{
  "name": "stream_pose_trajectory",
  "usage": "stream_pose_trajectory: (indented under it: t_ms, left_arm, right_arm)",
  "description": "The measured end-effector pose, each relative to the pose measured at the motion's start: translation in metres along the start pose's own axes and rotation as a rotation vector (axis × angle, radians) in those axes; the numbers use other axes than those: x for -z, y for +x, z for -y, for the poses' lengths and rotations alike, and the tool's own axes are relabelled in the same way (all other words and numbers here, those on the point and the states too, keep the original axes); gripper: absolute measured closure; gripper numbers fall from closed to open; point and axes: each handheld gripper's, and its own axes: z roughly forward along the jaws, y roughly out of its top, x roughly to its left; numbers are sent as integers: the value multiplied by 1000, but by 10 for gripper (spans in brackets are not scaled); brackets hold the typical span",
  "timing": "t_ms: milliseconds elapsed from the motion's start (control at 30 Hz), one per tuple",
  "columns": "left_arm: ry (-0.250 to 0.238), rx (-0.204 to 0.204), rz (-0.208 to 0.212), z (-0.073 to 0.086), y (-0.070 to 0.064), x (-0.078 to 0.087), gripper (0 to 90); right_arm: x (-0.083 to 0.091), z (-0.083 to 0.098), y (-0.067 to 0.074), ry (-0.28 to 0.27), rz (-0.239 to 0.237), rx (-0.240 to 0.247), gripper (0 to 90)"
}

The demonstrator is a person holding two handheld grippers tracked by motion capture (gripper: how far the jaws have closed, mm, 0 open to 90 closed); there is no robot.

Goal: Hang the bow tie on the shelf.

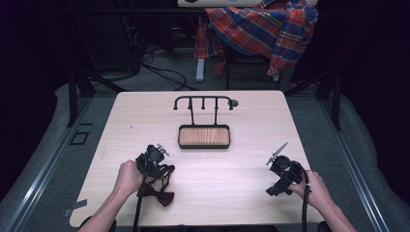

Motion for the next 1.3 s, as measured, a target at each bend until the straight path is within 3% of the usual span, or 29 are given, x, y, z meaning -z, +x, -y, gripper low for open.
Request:
stream_pose_trajectory:
  t_ms: [333,600,733,833,867,1167,1200,1300]
  left_arm:
    - [6,-13,10,1,-2,0,807]
    - [-11,-15,4,2,-4,5,867]
    - [-56,-8,-7,4,-4,14,869]
    - [-90,0,9,7,-2,20,869]
    - [-110,5,8,9,-2,23,870]
    - [-186,12,4,17,-5,41,874]
    - [-193,9,15,17,-6,43,874]
    - [-213,6,14,18,-8,47,874]
  right_arm:
    - [0,0,0,1,-5,0,148]
    - [2,0,2,3,4,7,148]
    - [2,1,2,-5,6,2,148]
    - [1,2,1,-14,-21,-7,148]
    - [3,1,2,-11,-10,0,148]
    - [2,3,4,-43,-17,-19,148]
    - [5,1,2,-6,-1,11,148]
    - [3,1,1,-22,-32,-1,148]
